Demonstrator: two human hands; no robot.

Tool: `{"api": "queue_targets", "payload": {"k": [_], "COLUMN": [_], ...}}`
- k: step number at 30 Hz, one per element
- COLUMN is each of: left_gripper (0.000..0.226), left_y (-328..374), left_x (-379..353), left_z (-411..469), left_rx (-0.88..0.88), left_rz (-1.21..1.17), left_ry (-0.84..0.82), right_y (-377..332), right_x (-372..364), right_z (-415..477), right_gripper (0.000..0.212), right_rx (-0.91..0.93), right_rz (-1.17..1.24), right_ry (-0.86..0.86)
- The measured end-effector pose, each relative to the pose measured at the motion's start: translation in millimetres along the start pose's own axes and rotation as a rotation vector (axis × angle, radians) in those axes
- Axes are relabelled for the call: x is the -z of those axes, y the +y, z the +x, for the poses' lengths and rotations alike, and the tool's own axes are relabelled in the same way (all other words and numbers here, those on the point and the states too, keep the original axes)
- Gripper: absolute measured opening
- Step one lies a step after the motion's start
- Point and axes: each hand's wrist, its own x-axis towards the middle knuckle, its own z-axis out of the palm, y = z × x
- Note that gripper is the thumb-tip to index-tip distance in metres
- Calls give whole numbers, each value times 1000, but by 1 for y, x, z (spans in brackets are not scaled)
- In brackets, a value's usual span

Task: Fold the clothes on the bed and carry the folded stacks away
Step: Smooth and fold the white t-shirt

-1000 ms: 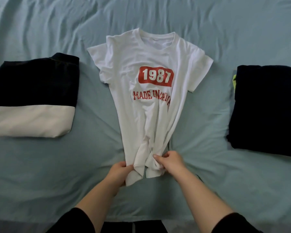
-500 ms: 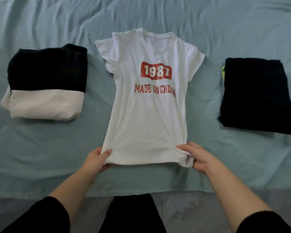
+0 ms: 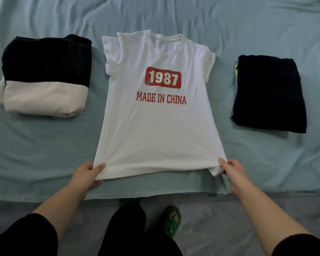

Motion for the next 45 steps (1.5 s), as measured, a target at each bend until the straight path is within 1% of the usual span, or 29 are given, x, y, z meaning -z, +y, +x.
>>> {"api": "queue_targets", "payload": {"k": [1, 3, 5, 7, 9, 11, 12, 14, 15, 16, 17, 18, 19, 21, 23, 24, 26, 28, 30, 33, 35, 36, 37, 38, 40, 43, 45], "left_gripper": [25, 22, 21, 23, 27, 32, 33, 36, 39, 42, 48, 59, 71, 89, 94, 94, 91, 84, 77, 76, 75, 73, 71, 69, 67, 72, 75], "left_y": [-3, -11, -24, -40, -56, -64, -64, -59, -55, -50, -44, -36, -28, -9, 10, 18, 28, 22, 8, 1, 9, 17, 28, 42, 79, 151, 195], "left_x": [-3, -10, -17, -24, -31, -35, -36, -35, -35, -38, -42, -50, -60, -86, -120, -135, -156, -157, -141, -111, -98, -94, -90, -87, -80, -64, -53], "left_z": [-3, -8, -11, -13, -13, -13, -13, -16, -18, -20, -22, -23, -23, -16, -5, 1, 16, 31, 42, 48, 49, 50, 52, 56, 70, 104, 133], "left_rx": [-9, -25, -31, -28, -18, -28, -45, -67, -83, -117, -170, -240, -319, -484, -623, -690, -782, -821, -858, -926, -955, -954, -941, -914, -831, -659, -558], "left_rz": [21, 47, 82, 147, 191, 207, 267, 528, 644, 730, 807, 881, 942, 1051, 1146, 1178, 1251, 1384, 1486, 1541, 1545, 1532, 1499, 1440, 1243, 812, 562], "left_ry": [14, 42, 55, 57, 74, 102, 128, 223, 286, 344, 390, 417, 417, 357, 279, 243, 182, 104, -7, -168, -256, -272, -251, -192, -20, 194, 303], "right_y": [3, 9, 18, 31, 46, 56, 58, 57, 54, 49, 45, 39, 33, 19, 11, 8, 9, 19, 34, 44, 34, 24, 10, -6, -47, -119, -160], "right_x": [3, 9, 16, 22, 25, 24, 23, 21, 21, 20, 17, 11, 1, -27, -61, -78, -104, -114, -109, -97, -98, -104, -113, -127, -161, -216, -249], "right_z": [2, 10, 21, 33, 44, 49, 50, 45, 40, 35, 29, 24, 18, 8, 6, 6, 11, 16, 17, 7, 1, 1, 2, 5, 13, 35, 53], "right_gripper": [18, 26, 37, 42, 43, 42, 42, 34, 27, 22, 24, 32, 40, 53, 61, 61, 58, 57, 61, 66, 67, 66, 66, 67, 66, 64, 64], "right_rx": [64, 139, 178, 216, 255, 279, 279, 263, 273, 320, 407, 520, 642, 814, 895, 915, 905, 844, 804, 791, 746, 732, 734, 758, 832, 947, 998], "right_rz": [-76, -253, -433, -587, -673, -709, -708, -722, -769, -850, -938, -991, -999, -1042, -1130, -1153, -1130, -1115, -1177, -1261, -1278, -1273, -1256, -1230, -1170, -1098, -1078], "right_ry": [48, 84, 65, 34, 10, -9, -19, -22, 10, 74, 144, 187, 187, 69, -75, -117, -153, -186, -181, -156, -171, -176, -176, -173, -171, -122, -77]}}
